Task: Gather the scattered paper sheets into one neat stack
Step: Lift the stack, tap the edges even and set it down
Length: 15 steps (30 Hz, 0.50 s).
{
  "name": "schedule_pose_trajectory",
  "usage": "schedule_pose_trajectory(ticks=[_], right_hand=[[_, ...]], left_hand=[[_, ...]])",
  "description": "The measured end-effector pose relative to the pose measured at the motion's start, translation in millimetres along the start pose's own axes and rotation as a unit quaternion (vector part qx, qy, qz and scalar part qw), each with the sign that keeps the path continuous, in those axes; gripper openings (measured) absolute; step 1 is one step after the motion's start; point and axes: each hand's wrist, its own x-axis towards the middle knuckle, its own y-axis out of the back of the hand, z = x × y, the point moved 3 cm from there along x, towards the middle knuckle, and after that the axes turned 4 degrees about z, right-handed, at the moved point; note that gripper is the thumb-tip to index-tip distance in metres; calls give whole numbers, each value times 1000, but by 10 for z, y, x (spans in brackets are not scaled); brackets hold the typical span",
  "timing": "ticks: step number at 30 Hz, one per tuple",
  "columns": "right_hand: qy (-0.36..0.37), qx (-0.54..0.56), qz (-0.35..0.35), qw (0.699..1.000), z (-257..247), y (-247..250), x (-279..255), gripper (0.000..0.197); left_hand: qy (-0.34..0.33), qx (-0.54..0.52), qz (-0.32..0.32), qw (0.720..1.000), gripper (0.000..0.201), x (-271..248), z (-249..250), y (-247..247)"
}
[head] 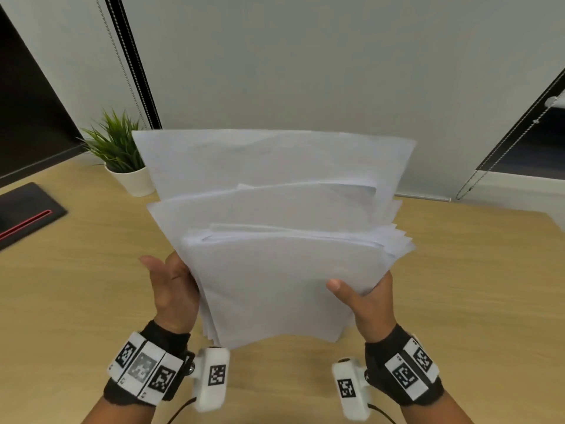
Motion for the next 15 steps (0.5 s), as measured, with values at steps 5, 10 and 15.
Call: schedule_pose_trajectory(ticks=[5,10,15], right_hand=[[10,2,-5,1000,-48,-67,-66,65],[-3,45,2,999,3,7,-34,81],[-73,16,-28,997,257,-13,-138,71]], left_hand=[[-42,28,14,999,66,-31,140,-213],[11,-1,76,997,73,62,112,-2],[125,124,161,971,44,-184,-531,325]])
